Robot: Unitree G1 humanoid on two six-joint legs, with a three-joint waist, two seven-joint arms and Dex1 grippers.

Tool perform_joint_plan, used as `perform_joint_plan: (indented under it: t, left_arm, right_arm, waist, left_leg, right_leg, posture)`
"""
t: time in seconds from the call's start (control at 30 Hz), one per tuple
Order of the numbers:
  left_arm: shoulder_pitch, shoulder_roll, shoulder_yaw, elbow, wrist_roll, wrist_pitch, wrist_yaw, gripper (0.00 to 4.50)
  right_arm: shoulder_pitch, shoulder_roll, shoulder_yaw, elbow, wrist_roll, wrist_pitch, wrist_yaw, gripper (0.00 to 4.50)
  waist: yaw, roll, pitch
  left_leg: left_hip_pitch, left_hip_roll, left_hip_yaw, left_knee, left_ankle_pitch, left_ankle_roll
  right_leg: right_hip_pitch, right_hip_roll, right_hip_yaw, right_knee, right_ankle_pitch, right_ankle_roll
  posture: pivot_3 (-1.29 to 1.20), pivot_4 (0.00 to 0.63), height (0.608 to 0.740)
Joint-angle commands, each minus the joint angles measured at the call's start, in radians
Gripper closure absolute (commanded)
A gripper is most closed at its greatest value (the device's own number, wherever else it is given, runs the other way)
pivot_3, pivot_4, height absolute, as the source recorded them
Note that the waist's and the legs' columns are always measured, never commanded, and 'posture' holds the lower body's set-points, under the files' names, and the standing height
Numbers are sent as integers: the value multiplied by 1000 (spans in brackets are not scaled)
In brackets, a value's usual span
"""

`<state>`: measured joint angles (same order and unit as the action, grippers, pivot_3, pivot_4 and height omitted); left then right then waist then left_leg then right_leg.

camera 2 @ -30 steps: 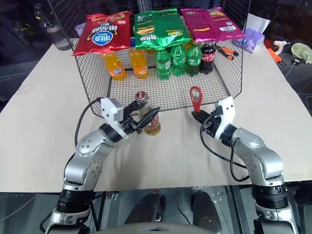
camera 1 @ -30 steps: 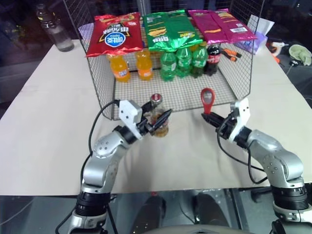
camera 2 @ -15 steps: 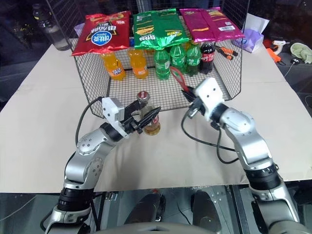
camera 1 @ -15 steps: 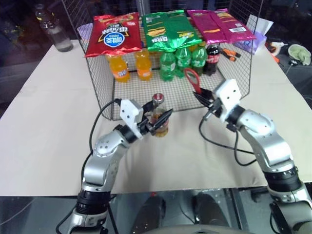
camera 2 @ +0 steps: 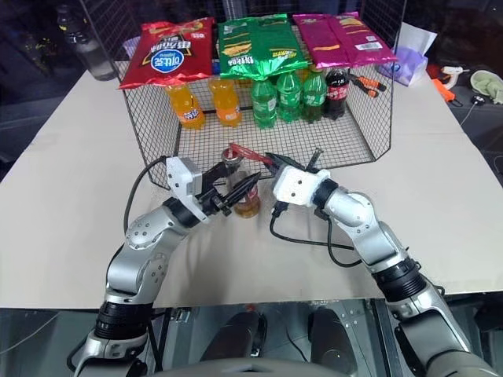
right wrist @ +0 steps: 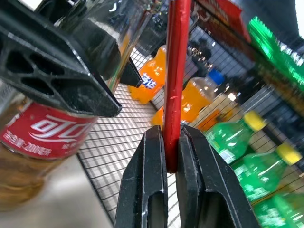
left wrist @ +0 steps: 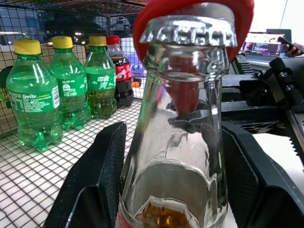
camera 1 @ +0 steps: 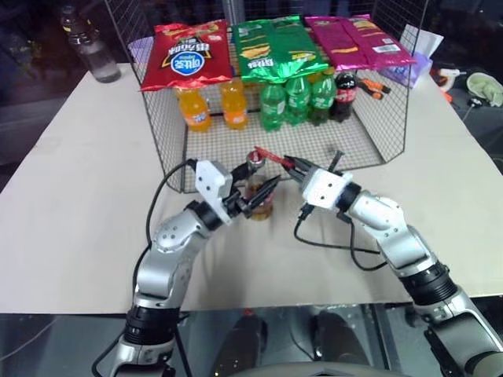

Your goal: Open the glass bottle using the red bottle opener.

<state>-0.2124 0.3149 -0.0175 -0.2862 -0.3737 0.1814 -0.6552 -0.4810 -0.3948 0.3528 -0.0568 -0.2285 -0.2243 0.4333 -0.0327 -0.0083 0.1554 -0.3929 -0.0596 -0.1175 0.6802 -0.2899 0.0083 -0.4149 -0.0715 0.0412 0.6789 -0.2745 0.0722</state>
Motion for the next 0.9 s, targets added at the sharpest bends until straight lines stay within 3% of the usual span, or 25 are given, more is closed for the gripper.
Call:
perform_joint_plan:
  t: [0.03, 0.57, 0.9]
  left_arm:
    - [-17, -5, -4, -18, -10, -22, -5, 2232]
    - [-35, -18, -11, -4, -7, -22, -16, 2232]
    - [-42, -25, -18, 9, -3, -21, -25, 2232]
  right_arm:
    - [-20, 5, 27, 9, -66, -89, -12, 4500]
    - [-66, 75, 80, 197, -194, -290, -79, 4500]
    - [-129, -58, 59, 221, -271, -444, -80, 4500]
  waist:
    - [-1, 0, 0]
    - [-2, 0, 0]
    - [2, 0, 0]
  left_leg:
    - [0, 0, 0, 0, 0, 0]
    - [2, 0, 0, 1, 0, 0]
    - [6, 0, 1, 0, 0, 0]
  right_leg:
    - [0, 0, 0, 0, 0, 0]
    - [2, 0, 0, 1, 0, 0]
    - [6, 0, 1, 1, 0, 0]
  posture:
    - [0, 150, 740]
    - [0, 150, 740]
    - [0, 150, 740]
